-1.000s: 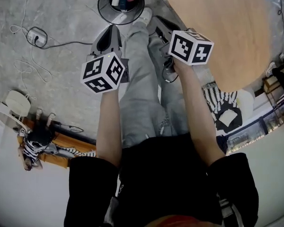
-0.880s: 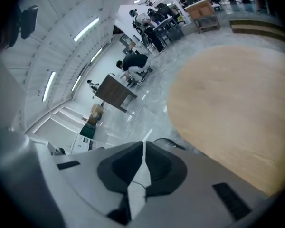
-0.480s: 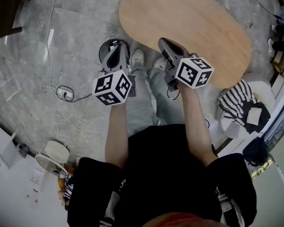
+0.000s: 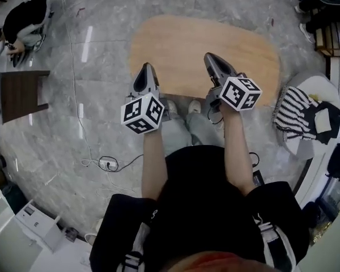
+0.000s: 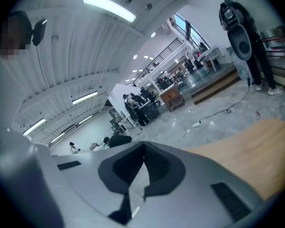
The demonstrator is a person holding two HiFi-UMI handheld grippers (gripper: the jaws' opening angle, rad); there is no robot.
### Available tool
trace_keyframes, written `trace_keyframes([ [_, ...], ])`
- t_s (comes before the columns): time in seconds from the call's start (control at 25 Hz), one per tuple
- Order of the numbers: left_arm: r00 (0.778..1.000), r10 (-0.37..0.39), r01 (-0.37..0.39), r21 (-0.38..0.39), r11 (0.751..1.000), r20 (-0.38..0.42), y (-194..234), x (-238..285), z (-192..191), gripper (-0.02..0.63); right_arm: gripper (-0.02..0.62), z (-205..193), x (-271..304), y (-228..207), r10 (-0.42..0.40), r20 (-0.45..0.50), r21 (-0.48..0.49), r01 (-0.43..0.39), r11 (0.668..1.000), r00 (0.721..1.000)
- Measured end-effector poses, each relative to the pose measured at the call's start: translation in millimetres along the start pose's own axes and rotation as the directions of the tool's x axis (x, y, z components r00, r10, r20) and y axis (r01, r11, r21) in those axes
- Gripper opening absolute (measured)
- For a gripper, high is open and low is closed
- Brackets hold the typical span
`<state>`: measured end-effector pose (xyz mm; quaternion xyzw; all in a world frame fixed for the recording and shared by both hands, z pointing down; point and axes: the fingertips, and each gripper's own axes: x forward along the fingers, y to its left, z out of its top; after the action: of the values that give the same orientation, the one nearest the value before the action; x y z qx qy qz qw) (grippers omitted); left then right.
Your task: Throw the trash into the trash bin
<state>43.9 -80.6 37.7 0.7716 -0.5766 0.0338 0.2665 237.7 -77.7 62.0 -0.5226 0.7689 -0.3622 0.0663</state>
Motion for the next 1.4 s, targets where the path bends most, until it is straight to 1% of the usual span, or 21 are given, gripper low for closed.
trace_keyframes([
  [0.08, 0.997, -0.065, 0.063, 0.044, 0.997, 0.045, -36, 11, 31, 0.008, 0.011, 41, -16, -8, -0.03, 0.08, -0.021, 0.031, 0.999, 0.996],
  [0.16, 0.989, -0.125, 0.118, 0.078, 0.99, 0.081, -72, 16, 54, 0.008, 0.011, 79, -35, -7, -0.034, 0.157, -0.068, 0.045, 0.997, 0.987],
  [0.24, 0.977, -0.182, 0.171, 0.108, 0.979, 0.106, -108, 19, 71, 0.008, 0.011, 115, -57, 2, -0.001, 0.246, -0.122, 0.032, 0.992, 0.969],
  [0.32, 0.961, -0.246, 0.229, 0.131, 0.964, 0.124, -144, 20, 85, 0.008, 0.011, 144, -77, 10, 0.024, 0.305, -0.181, 0.033, 0.983, 0.952],
  [0.4, 0.939, -0.311, 0.289, 0.153, 0.945, 0.148, -179, 20, 101, 0.009, 0.011, 170, -94, 14, 0.023, 0.339, -0.244, 0.064, 0.968, 0.94],
  [0.48, 0.913, -0.369, 0.336, 0.189, 0.923, 0.174, -214, 18, 115, 0.009, 0.011, 194, -112, 14, 0.015, 0.368, -0.288, 0.098, 0.953, 0.93],
  [0.6, 0.877, -0.438, 0.384, 0.261, 0.886, 0.196, -258, 17, 132, 0.008, 0.011, 227, -136, 15, 0.024, 0.433, -0.311, 0.124, 0.942, 0.901],
  [0.64, 0.868, -0.456, 0.394, 0.285, 0.874, 0.198, -267, 17, 136, 0.009, 0.011, 234, -142, 16, 0.027, 0.453, -0.31, 0.129, 0.942, 0.891],
  [0.72, 0.852, -0.483, 0.407, 0.327, 0.853, 0.201, -283, 16, 143, 0.008, 0.011, 244, -151, 16, 0.019, 0.472, -0.321, 0.152, 0.935, 0.881],
  [0.84, 0.833, -0.513, 0.421, 0.364, 0.831, 0.205, -304, 16, 147, 0.009, 0.011, 254, -161, 10, -0.019, 0.474, -0.353, 0.21, 0.912, 0.88],
  [0.92, 0.83, -0.52, 0.423, 0.38, 0.823, 0.202, -314, 17, 146, 0.009, 0.011, 258, -165, 4, -0.049, 0.469, -0.371, 0.248, 0.895, 0.882],
  [1.0, 0.831, -0.52, 0.42, 0.394, 0.818, 0.195, -321, 19, 144, 0.009, 0.011, 261, -168, -1, -0.068, 0.467, -0.376, 0.267, 0.887, 0.881],
  [1.2, 0.841, -0.51, 0.403, 0.418, 0.814, 0.182, -329, 24, 141, 0.009, 0.011, 264, -170, -13, -0.095, 0.459, -0.375, 0.29, 0.881, 0.883],
  [1.4, 0.851, -0.497, 0.387, 0.435, 0.813, 0.171, -327, 25, 143, 0.009, 0.011, 264, -164, -8, -0.091, 0.45, -0.396, 0.29, 0.871, 0.888],
])
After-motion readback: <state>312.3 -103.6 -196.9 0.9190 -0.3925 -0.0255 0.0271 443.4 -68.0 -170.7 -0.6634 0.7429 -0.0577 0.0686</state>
